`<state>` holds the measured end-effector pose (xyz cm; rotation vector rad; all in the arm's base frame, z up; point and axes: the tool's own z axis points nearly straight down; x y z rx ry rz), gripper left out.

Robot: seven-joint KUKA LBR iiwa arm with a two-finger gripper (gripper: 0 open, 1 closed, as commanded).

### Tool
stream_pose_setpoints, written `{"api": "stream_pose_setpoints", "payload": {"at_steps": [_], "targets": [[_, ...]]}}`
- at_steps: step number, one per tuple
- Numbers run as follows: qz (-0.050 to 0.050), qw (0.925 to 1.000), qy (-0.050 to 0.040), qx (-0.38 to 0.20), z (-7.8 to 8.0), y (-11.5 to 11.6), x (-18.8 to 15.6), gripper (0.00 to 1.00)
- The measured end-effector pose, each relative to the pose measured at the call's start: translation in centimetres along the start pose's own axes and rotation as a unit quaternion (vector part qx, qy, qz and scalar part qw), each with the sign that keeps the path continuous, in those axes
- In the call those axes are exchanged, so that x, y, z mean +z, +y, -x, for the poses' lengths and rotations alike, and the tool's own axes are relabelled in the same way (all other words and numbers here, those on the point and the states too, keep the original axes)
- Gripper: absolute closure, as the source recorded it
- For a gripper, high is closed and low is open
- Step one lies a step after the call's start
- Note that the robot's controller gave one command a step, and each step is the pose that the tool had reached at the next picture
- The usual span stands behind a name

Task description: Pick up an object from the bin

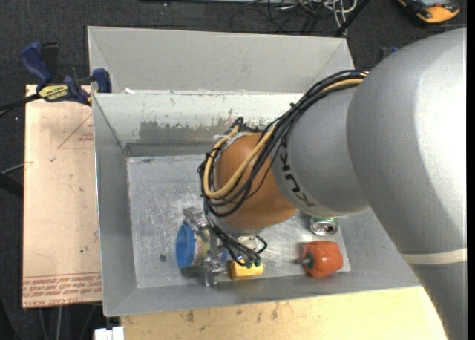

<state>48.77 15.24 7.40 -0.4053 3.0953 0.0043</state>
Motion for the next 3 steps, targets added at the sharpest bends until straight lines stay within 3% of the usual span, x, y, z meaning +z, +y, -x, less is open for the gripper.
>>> {"api": "stream_pose_setpoints", "payload": {"at_steps": [1, 2, 3], "targets": [[0.002, 0.9912, -0.0161, -0.131, 0.58, 0.09, 0.25, 1.0], [0.002, 0.988, -0.0142, -0.154, 0.4, 0.05, 0.1, 1.0], [0.001, 0.9863, -0.005, -0.165, 0.31, 0.01, -0.39, 1.0]]}}
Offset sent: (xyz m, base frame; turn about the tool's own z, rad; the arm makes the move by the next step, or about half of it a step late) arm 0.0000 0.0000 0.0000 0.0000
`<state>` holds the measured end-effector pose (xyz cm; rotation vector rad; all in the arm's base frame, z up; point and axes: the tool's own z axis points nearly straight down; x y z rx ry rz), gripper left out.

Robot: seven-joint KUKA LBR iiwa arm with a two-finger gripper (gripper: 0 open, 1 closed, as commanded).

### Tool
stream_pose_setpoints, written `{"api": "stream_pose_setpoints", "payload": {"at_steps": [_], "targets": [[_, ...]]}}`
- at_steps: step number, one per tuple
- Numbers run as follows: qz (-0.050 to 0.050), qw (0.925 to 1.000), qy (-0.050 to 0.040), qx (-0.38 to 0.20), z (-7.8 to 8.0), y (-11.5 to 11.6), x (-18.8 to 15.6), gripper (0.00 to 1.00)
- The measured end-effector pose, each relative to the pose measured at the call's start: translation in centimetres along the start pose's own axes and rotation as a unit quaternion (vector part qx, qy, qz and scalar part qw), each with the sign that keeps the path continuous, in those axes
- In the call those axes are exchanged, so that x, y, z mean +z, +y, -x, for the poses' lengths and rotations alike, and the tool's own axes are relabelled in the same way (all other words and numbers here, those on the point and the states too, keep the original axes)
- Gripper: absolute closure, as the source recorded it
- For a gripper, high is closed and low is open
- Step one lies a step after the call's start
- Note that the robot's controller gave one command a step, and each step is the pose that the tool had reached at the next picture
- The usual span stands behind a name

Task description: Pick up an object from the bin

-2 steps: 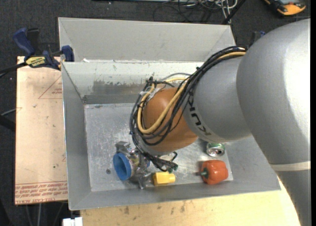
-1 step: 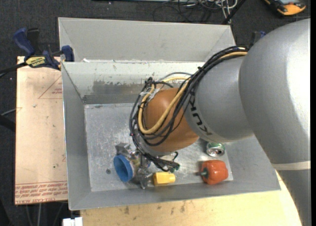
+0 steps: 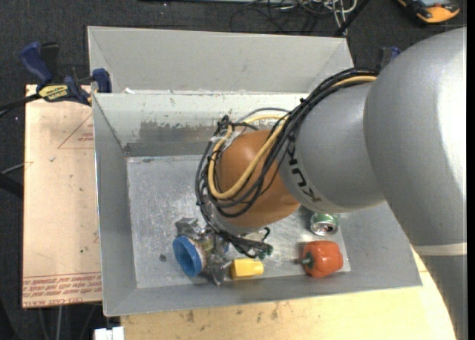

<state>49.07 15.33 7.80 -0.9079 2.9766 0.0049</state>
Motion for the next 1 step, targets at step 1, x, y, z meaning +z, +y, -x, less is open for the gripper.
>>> {"api": "stream_pose_setpoints", "payload": {"at_steps": [1], "targets": [[0.002, 0.9999, 0.0096, 0.011, -0.28, 0.05, -1.22, 1.0]]}}
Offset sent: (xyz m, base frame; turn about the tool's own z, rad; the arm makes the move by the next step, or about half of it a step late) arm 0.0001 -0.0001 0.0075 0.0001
